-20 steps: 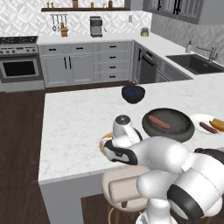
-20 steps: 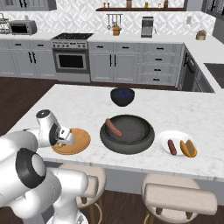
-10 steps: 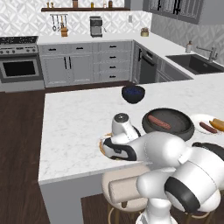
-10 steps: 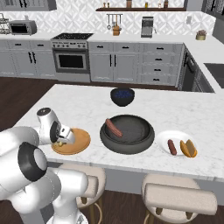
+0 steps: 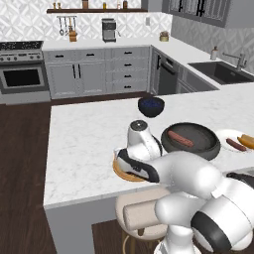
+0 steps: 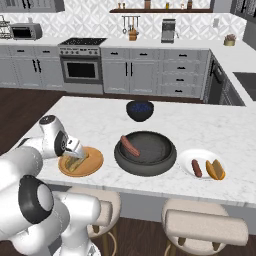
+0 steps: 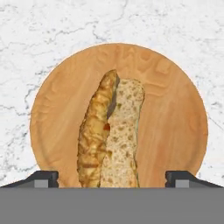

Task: Place one bun and one sausage from the bowl on each plate.

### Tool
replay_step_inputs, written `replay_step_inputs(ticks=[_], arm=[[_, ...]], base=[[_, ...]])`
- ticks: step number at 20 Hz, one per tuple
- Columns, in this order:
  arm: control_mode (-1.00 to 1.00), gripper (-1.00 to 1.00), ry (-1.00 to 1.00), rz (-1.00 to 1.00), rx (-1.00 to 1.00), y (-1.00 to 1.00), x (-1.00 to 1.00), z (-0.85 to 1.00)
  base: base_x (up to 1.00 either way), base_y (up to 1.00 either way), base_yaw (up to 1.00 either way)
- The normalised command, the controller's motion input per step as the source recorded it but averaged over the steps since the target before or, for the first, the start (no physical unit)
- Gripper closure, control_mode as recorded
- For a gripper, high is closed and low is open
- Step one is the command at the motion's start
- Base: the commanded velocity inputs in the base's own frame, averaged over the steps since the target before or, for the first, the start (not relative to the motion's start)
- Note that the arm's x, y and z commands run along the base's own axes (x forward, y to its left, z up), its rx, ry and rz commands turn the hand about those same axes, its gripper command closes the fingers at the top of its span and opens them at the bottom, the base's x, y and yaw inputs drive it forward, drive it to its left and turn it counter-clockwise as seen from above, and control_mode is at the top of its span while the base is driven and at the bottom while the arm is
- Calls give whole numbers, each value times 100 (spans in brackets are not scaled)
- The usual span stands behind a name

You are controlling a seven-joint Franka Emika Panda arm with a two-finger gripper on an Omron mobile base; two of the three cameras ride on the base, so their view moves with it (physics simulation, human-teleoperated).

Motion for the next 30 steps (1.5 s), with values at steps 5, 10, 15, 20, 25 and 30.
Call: replay_step_inputs(ticks=[5,10,15,20,25,30], arm=[[-100,-100,6,2,0,-70,-3,99],[-100,-100,0,15,-1,-99,5,77],[-100,-100,-1,29,-6,-100,0,66],[-100,-100,0,21,1,-97,25,-1],[-100,-100,5,7,-4,-55,47,-18],[-100,-100,12,2,-19,-13,58,-43]], base=[[0,0,0],[0,0,0],[0,0,0],[0,0,0],[0,0,0],[0,0,0]])
